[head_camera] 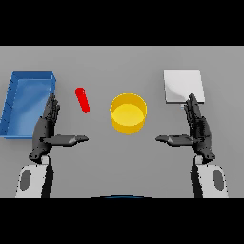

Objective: Pick up the red beaker and tilt it to pour out 1 green nut into yellow bowl. Pick up the yellow bowl and place it on the metallic measuring scale.

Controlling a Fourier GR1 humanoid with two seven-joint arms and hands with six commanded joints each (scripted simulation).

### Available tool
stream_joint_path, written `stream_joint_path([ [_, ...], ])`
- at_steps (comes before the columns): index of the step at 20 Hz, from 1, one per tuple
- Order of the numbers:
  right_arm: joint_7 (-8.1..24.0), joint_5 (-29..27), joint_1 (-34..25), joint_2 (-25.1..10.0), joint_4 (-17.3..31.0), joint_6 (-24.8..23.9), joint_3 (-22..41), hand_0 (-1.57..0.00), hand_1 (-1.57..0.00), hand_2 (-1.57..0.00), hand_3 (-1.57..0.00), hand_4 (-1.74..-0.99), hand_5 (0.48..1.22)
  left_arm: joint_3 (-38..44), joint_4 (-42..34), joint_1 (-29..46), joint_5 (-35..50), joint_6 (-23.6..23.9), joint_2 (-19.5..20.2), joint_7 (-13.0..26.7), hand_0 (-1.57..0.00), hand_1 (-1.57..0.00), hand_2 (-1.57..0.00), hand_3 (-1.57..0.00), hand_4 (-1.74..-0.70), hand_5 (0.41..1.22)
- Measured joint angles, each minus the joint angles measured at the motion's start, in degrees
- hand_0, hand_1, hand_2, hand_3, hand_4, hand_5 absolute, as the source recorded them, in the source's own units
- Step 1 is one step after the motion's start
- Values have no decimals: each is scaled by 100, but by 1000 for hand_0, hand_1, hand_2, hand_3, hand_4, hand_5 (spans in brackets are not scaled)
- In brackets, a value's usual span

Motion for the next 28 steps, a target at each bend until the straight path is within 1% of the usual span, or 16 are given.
stream_joint_path([
  [5,26,49,-62,56,43,-52,36,1,1,1,1,-1177,572,-123,-112,136,-83,38,-98,-45,1,1,1,1,-1202,677],
  [6,48,101,-116,96,59,-99,71,1,1,1,1,-1177,572,-183,-171,222,-110,46,-159,-117,1,1,1,1,-1202,677],
  [7,-81,533,-42,-160,-56,-172,214,1,1,1,1,-1178,573,-336,-382,373,-326,-42,38,-233,1,1,1,1,-1203,677],
  [8,-184,765,71,-302,-160,-168,322,1,1,1,1,-1183,576,-426,-562,488,-448,-79,152,-222,1,1,1,1,-1203,677],
  [9,-270,933,147,-340,-235,-189,420,1,1,1,1,-1190,579,-557,-696,592,-563,-105,165,-142,1,1,1,1,-1201,674],
  [11,-235,1028,176,-384,-290,-167,489,1,1,1,1,-1194,583,-645,-918,721,-654,-104,211,-43,1,1,1,1,-1197,668],
  [13,-207,1050,189,-415,-370,-138,519,1,1,1,1,-1206,585,-722,-901,661,-746,-64,157,180,1,1,1,1,-1184,660],
  [16,-182,772,213,-375,-518,27,493,1,1,1,1,-1261,604,-736,-941,662,-783,-88,218,216,1,1,1,1,-1171,652],
  [17,-147,716,215,-385,-455,65,459,1,1,1,1,-1272,611,-765,-893,618,-825,-63,179,313,1,1,1,1,-1178,655],
  [18,-201,687,237,-426,-465,102,436,1,1,1,1,-1284,618,-762,-833,548,-826,-51,152,361,1,1,1,1,-1183,658],
  [19,-336,690,270,-417,-467,126,460,1,1,1,1,-1291,621,-762,-729,554,-853,-46,143,351,1,1,1,1,-1189,658],
  [21,-342,694,257,-434,-502,169,487,1,1,1,1,-1291,623,-683,-374,245,-893,22,111,431,1,1,1,1,-1197,659],
  [22,-281,660,187,-454,-411,177,435,1,1,1,1,-1294,623,-635,-185,62,-941,68,123,413,1,1,1,1,-1202,661],
  [24,-358,648,174,-428,-375,192,439,1,1,1,1,-1296,621,-486,238,-317,-916,96,153,374,1,1,1,1,-1213,663],
  [26,-303,601,51,-448,-307,186,374,1,1,1,1,-1292,615,-358,598,-601,-918,164,170,209,1,1,1,1,-1211,654],
  [28,-370,630,130,-487,-361,188,373,1,1,1,1,-1293,618,-223,1058,-972,-907,216,175,107,1,1,1,1,-1213,646],
])
